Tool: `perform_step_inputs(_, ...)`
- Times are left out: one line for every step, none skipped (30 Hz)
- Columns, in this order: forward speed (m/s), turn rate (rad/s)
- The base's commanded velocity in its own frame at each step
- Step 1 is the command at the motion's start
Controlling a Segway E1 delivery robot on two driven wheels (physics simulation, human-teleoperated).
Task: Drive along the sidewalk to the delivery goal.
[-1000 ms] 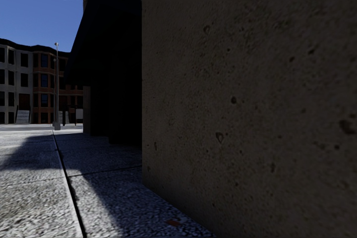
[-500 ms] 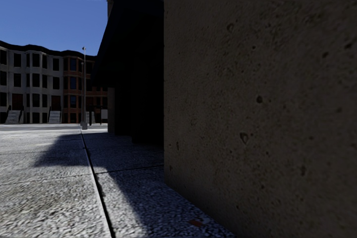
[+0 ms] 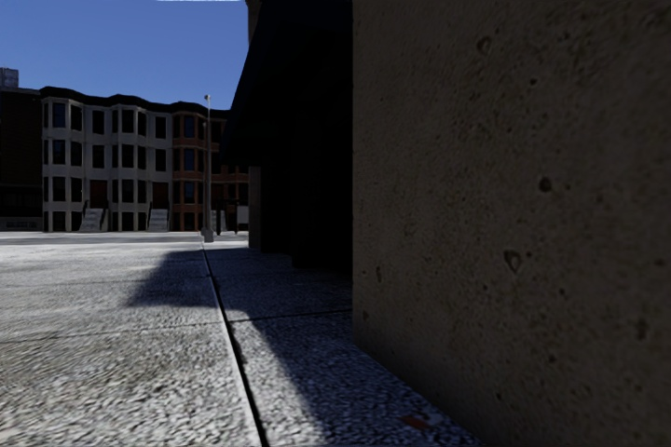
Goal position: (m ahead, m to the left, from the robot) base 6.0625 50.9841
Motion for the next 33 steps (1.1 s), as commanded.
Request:
perform_step_inputs(0.0,0.41)
perform_step_inputs(0.0,0.41)
perform_step_inputs(0.0,0.41)
perform_step_inputs(0.0,0.41)
perform_step_inputs(0.0,0.41)
perform_step_inputs(0.0,0.41)
perform_step_inputs(0.0,0.41)
perform_step_inputs(0.0,0.41)
perform_step_inputs(0.0,0.41)
perform_step_inputs(0.0,0.41)
perform_step_inputs(0.0,0.41)
perform_step_inputs(0.0,0.41)
perform_step_inputs(0.0,0.41)
perform_step_inputs(0.0,0.41)
perform_step_inputs(0.0,0.41)
perform_step_inputs(0.0,0.43)
perform_step_inputs(0.0,0.47)
perform_step_inputs(0.0,0.49)
perform_step_inputs(0.0,0.49)
perform_step_inputs(0.0,0.5)
perform_step_inputs(0.0,0.5)
perform_step_inputs(0.02,0.5)
perform_step_inputs(0.07,0.5)
perform_step_inputs(0.16,0.5)
perform_step_inputs(0.26,0.5)
perform_step_inputs(0.31,0.5)
perform_step_inputs(0.31,0.5)
perform_step_inputs(0.38,0.5)
perform_step_inputs(0.44,0.5)
perform_step_inputs(0.49,0.5)
perform_step_inputs(0.52,0.5)
perform_step_inputs(0.57,0.5)
perform_step_inputs(0.65,0.5)
